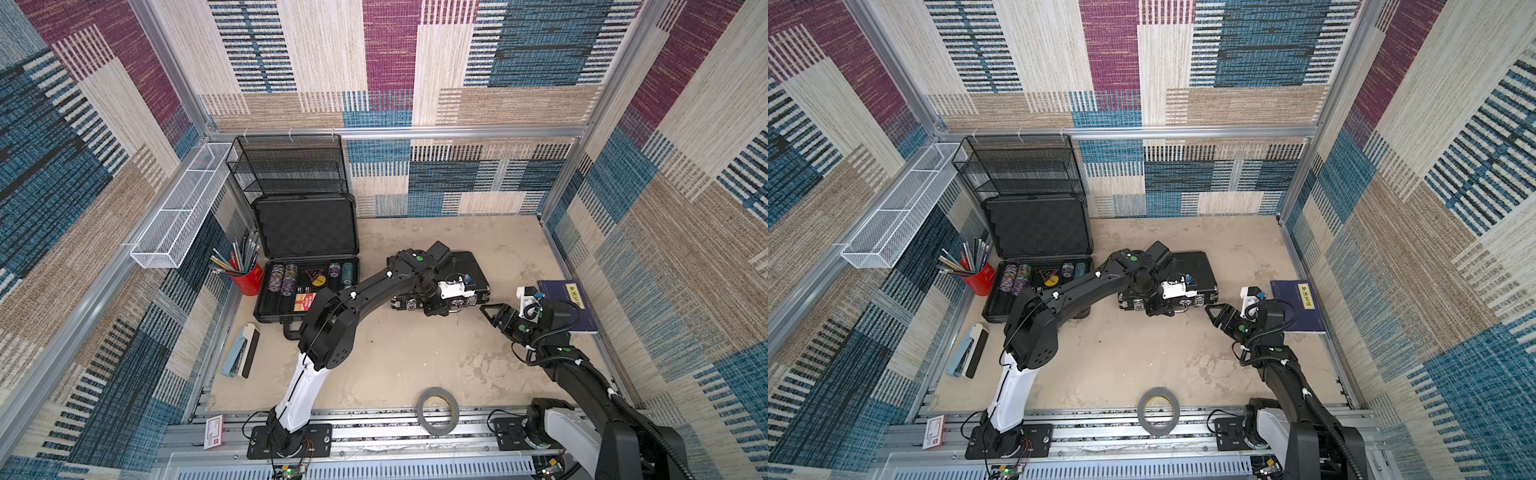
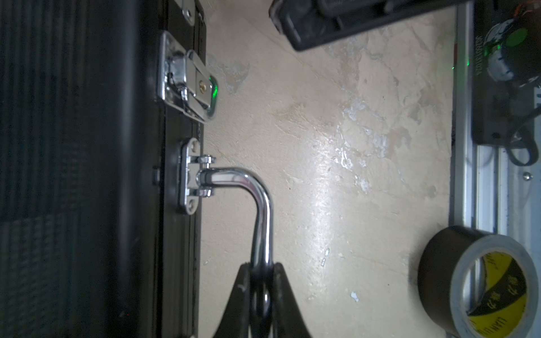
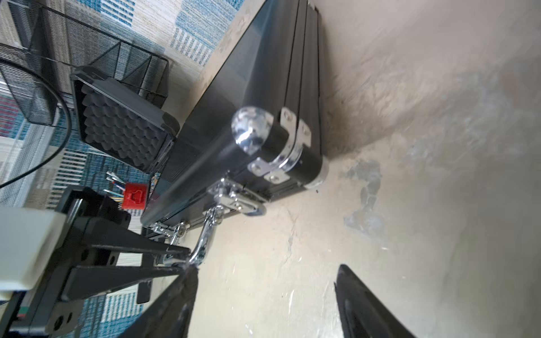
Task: Open the poker set cases
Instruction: Pick up the poker set case from the center of the board, then open the fastener on the poker set case.
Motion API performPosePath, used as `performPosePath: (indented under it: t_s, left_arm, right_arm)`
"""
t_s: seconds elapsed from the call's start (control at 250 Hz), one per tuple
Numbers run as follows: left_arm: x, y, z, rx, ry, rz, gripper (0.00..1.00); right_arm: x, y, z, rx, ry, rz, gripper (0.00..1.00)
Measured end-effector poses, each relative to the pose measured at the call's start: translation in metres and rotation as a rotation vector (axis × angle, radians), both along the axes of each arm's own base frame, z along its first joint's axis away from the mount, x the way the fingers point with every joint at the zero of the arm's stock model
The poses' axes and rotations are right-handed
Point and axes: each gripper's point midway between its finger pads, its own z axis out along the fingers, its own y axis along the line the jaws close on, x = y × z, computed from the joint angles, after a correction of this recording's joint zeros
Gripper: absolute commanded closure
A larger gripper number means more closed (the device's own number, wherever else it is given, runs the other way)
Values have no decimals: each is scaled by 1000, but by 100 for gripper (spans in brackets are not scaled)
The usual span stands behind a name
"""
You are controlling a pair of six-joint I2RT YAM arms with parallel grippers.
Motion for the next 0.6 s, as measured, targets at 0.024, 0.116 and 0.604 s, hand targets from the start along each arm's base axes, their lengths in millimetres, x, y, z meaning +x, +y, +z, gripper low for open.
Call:
performPosePath:
  t_s: [0.024,0.116,0.604]
  left_arm:
    - [0,-1,1,-5,9,7,100]
    - [-1,-4,5,-18,17,10,100]
    - [-7,-13,21,-81,69,20,100]
  right_arm:
    - [-1,1,1,18,-3,0,24]
    - [-5,6,7,84,-26,-7,24]
    - [4,5,35,264,-99,-87,25]
